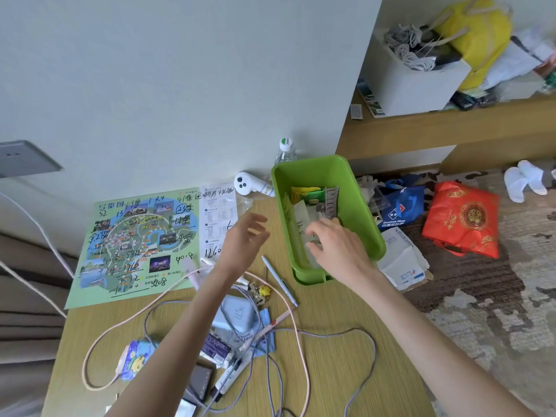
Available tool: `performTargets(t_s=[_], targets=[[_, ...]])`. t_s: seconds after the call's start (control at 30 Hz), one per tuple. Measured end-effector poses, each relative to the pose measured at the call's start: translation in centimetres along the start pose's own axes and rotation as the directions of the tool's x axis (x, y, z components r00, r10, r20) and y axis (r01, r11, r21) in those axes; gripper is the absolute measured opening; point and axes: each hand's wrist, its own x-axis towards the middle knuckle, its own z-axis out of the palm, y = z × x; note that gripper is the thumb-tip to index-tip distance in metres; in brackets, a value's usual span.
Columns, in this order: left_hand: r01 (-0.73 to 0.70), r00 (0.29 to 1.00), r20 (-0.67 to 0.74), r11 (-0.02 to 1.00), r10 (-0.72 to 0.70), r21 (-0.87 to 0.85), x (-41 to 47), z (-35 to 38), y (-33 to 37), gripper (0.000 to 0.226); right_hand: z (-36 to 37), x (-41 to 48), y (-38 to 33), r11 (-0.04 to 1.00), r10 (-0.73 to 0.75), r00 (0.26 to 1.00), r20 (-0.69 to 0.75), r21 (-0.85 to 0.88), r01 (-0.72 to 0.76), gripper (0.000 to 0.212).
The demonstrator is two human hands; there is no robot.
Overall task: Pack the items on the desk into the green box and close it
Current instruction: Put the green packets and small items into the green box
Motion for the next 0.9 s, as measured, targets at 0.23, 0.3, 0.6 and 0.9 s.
performTargets(t_s=[0.23,0.3,0.6,0.9], targets=[[0.032,0.999,-0.009,0.909,-0.031,0.415,-4.3,-3.7,-7.1,0.019,3.4,-3.9,-5.8,0.961,-0.254,0.958,-0.130,0.073,0.265,0.008],[0.042,0.996,0.048,0.891,-0.072,0.452,-5.8,-4.2,-8.7,0.022,5.5,-5.4,-6.3,0.962,-0.267,0.964,-0.009,0.062,0.267,0.014],[0.008,0.984,0.155,0.902,-0.082,0.431,-10.6,-2.7,-11.5,0.049,11.7,-11.8,-2.1,0.966,0.185,0.856,0.483,-0.249,-0.069,0.058],[0.123,0.992,-0.050,0.861,-0.113,0.493,-12.2,-0.4,-11.0,0.052,9.7,-13.8,0.4,0.988,0.154,0.884,0.441,-0.046,-0.148,0.007]])
